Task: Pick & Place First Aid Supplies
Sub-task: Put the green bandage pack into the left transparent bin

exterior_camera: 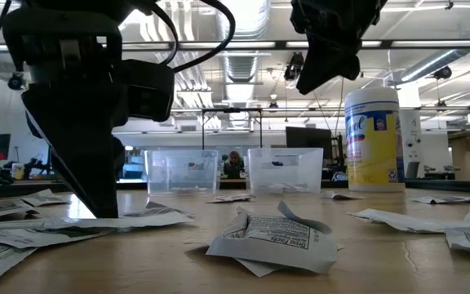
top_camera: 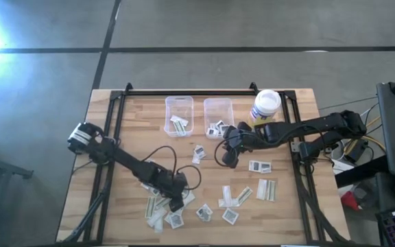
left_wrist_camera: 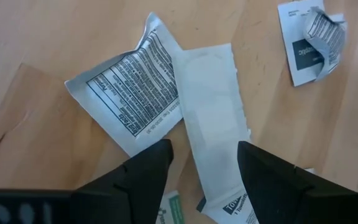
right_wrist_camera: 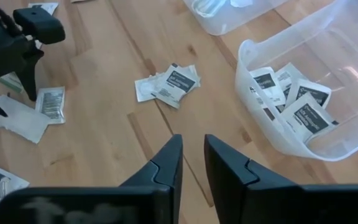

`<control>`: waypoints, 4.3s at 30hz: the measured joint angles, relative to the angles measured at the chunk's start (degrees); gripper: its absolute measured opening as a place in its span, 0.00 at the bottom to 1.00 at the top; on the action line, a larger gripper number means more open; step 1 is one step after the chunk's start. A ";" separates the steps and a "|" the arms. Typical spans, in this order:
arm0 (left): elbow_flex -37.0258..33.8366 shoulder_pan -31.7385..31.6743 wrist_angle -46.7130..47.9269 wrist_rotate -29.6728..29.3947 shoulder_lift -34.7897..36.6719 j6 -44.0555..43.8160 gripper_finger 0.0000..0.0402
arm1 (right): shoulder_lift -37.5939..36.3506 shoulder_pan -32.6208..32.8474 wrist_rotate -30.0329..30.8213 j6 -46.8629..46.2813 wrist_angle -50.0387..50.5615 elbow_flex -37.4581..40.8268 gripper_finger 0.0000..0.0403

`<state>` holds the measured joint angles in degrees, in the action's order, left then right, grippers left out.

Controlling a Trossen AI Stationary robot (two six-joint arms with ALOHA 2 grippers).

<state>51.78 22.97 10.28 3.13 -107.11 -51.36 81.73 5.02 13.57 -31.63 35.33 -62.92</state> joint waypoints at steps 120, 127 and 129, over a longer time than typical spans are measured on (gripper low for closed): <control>3.78 -18.17 20.45 8.90 15.40 44.91 0.56 | 0.02 4.14 -0.07 -0.90 0.46 0.82 0.19; 0.86 -20.13 17.70 11.72 14.96 49.33 0.56 | 0.02 4.14 -0.05 -0.73 0.45 0.82 0.16; 0.01 -20.31 15.25 11.53 14.65 49.76 0.56 | 0.02 4.13 -0.05 -0.71 0.44 0.82 0.15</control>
<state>51.79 2.66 25.53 14.65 -92.46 -1.60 81.76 9.15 13.52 -32.34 35.77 -62.11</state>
